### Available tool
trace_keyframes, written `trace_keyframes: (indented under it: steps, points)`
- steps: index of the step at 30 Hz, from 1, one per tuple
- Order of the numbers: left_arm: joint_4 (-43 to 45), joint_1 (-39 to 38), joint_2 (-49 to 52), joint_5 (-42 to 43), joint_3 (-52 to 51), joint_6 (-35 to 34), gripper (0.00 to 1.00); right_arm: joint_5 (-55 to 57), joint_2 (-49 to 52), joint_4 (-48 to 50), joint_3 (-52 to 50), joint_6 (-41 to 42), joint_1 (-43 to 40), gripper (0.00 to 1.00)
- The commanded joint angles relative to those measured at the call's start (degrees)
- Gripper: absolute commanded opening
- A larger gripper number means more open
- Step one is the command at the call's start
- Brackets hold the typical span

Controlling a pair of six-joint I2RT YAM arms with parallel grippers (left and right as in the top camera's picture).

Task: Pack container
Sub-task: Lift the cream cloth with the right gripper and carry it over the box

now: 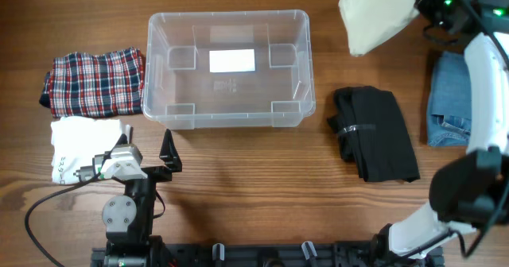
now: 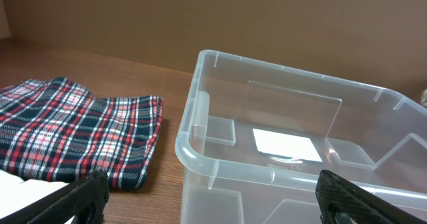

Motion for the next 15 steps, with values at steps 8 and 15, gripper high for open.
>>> trace_keyframes:
  steps: [8, 15]
  points:
    - [0.2, -0.2, -0.3, -0.6, -0.4, -0.4, 1.0, -7.2, -16.3, 1.4, 0.6, 9.2, 8.3, 0.04]
    - [0.2, -0.2, -0.3, -0.6, -0.4, -0.4, 1.0, 3.6, -17.2, 1.4, 0.6, 21.8, 24.3, 0.04]
